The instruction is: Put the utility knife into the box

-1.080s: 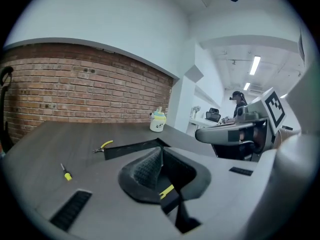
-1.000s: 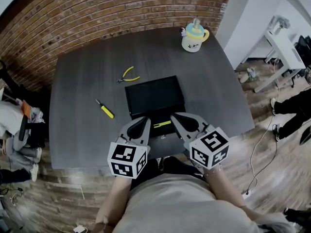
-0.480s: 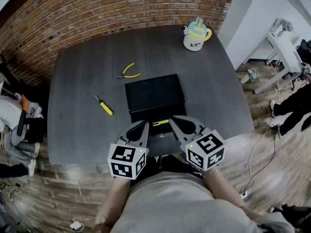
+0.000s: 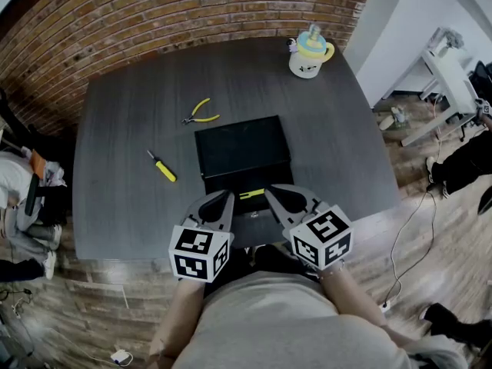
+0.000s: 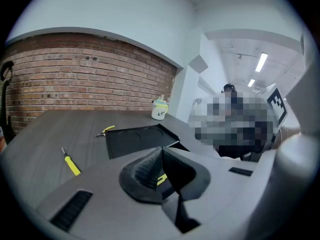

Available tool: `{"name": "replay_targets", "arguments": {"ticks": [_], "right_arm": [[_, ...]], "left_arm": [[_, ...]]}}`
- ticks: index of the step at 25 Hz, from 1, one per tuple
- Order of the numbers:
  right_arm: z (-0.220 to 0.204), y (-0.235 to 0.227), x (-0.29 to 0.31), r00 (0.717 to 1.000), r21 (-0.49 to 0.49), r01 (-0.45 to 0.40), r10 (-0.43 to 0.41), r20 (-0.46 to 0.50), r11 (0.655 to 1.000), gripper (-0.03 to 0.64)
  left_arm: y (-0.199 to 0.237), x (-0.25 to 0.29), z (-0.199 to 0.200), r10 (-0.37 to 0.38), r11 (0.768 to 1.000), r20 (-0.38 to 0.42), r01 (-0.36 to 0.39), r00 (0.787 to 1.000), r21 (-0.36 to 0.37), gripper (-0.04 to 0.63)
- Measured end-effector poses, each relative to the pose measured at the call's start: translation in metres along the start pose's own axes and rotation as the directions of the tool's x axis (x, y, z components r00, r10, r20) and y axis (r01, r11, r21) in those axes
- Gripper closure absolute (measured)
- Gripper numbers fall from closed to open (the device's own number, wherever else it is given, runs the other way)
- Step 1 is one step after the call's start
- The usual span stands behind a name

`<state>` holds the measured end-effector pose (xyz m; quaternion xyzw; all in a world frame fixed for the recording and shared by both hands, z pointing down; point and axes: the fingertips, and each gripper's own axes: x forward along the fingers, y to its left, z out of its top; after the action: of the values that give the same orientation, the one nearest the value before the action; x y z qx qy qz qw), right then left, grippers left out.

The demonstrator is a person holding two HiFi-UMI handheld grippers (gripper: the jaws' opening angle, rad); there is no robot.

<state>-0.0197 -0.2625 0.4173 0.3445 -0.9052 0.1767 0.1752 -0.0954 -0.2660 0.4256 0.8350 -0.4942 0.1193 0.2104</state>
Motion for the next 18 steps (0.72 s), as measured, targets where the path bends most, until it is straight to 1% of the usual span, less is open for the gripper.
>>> {"name": "replay_targets", "arguments": {"ticks": [6, 13, 18], "right_arm": [[-0.002, -0.002, -0.001, 1.0, 0.007, -0.009, 0.009, -0.009, 1.0, 0.612], [-0.004, 0.0, 0.0, 1.0, 0.009, -0.016, 0.016, -0.012, 1.0, 0.612], [-0.003, 0.001, -0.001, 1.0, 0.011, -0.017, 0.018, -0.011, 1.0, 0.612]], "left_arm": [[-0.007, 0.004, 0.0, -0.014, 1.0, -0.004, 0.014, 1.0, -0.003, 0.572], [-0.011, 0.007, 0.002, -0.03, 0.999, -0.005, 0.03, 1.0, 0.011, 0.572], [-0.012, 0.005, 0.0, -0.036, 0.999, -0.004, 0.035, 0.999, -0.004, 0.572]]}}
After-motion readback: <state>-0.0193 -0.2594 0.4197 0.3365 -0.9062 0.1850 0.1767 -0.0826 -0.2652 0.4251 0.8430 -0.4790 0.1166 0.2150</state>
